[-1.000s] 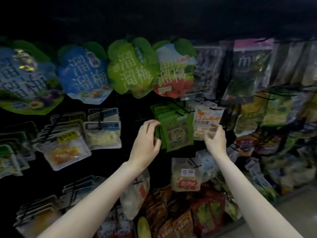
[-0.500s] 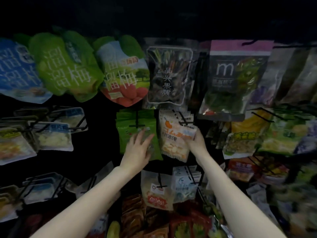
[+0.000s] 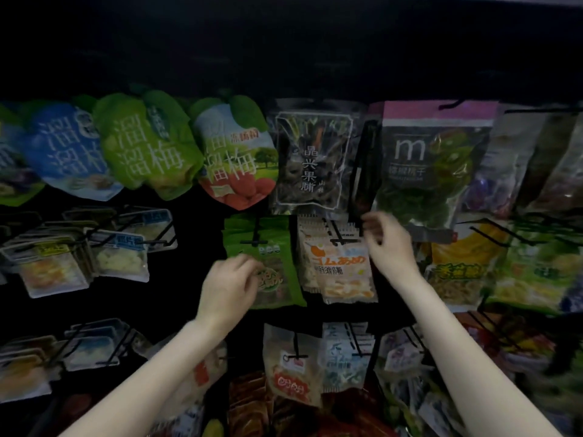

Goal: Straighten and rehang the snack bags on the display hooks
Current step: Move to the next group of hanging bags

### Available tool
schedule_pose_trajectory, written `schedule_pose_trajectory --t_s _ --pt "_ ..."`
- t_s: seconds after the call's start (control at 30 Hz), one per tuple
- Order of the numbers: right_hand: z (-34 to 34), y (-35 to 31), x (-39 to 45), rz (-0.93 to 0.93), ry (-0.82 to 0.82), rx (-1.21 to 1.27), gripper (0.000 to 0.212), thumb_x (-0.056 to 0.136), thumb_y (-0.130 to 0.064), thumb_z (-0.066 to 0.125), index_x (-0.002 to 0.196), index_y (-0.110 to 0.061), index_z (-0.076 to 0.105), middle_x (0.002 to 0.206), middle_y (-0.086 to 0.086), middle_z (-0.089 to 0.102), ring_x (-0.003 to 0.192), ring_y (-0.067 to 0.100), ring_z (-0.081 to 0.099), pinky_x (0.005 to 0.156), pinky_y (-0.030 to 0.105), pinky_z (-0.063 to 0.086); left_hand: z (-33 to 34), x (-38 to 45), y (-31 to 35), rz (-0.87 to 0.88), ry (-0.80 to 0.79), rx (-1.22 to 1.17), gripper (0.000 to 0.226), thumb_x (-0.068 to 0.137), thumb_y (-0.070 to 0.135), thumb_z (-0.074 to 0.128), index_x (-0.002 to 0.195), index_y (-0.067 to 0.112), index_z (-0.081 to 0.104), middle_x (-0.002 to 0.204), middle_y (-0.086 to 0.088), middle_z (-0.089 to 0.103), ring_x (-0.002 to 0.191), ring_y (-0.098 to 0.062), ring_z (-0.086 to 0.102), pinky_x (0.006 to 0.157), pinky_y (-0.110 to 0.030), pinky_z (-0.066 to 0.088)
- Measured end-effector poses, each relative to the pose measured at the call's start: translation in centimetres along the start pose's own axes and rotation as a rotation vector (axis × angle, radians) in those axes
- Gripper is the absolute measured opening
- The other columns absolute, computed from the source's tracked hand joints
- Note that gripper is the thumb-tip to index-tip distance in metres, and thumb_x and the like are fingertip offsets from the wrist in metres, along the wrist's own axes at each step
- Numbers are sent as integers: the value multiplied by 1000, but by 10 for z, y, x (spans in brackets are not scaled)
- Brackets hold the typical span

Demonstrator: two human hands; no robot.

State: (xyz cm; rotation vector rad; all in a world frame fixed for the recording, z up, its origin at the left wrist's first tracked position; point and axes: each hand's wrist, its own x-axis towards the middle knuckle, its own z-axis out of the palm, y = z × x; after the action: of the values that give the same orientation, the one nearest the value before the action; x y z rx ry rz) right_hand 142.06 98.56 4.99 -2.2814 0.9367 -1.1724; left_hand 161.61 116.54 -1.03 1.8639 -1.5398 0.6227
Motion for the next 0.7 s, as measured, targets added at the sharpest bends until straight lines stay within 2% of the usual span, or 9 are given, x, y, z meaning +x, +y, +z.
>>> schedule_pose_trajectory --t_s 0.07,0.1,0.17,0.27,0.33,0.43,0.53,0.7 --pt "-5 -31 7 -113 115 86 23 90 -5 54 113 -8 58 104 2 57 95 12 55 77 12 36 -18 12 -6 -89 85 -3 34 81 21 36 83 10 68 81 -1 67 75 -24 63 67 -33 47" --pt "-2 -47 13 -142 87 139 26 90 -7 57 115 -9 56 106 2 58 98 14 56 79 13 38 -24 19 -8 -125 119 -8 35 81 23 34 82 10 67 79 -1 67 76 -25 62 67 -35 48" --pt "14 -76 27 -143 -79 230 40 89 -15 62 126 -12 48 120 3 55 109 15 54 86 19 41 -36 31 -9 -175 165 -30 34 82 23 34 83 10 65 81 -2 66 79 -26 60 69 -39 48" --pt "45 -109 48 -65 -243 296 64 87 -28 65 140 -14 32 141 4 42 127 19 42 96 26 36 -50 44 -16 -292 188 -19 25 86 13 48 105 10 63 107 -7 62 104 -30 52 86 -44 43" --pt "62 -123 59 4 -249 406 66 87 -26 65 141 -15 29 143 5 41 129 21 42 101 34 39 -59 47 -26 -369 130 11 38 87 10 53 125 13 54 132 -9 48 125 -30 37 100 -46 34" --pt "79 -137 68 114 -195 511 52 90 -15 61 136 -13 37 130 6 53 120 23 50 91 32 44 -73 50 -38 -410 57 116 53 90 16 51 141 22 36 152 -7 19 138 -32 13 108 -47 23" --pt "87 -142 70 207 -111 535 33 93 -5 51 124 -14 48 107 2 56 102 22 56 77 31 45 -84 60 -46 -460 -14 144 60 93 20 48 147 26 21 157 -7 -3 141 -34 -1 112 -48 16" --pt "78 -147 73 246 -20 514 29 94 -1 41 118 -14 49 99 3 53 80 17 53 65 31 45 -91 69 -52 -478 -23 178 60 94 22 46 147 26 19 156 -7 -9 142 -35 -4 112 -50 13"
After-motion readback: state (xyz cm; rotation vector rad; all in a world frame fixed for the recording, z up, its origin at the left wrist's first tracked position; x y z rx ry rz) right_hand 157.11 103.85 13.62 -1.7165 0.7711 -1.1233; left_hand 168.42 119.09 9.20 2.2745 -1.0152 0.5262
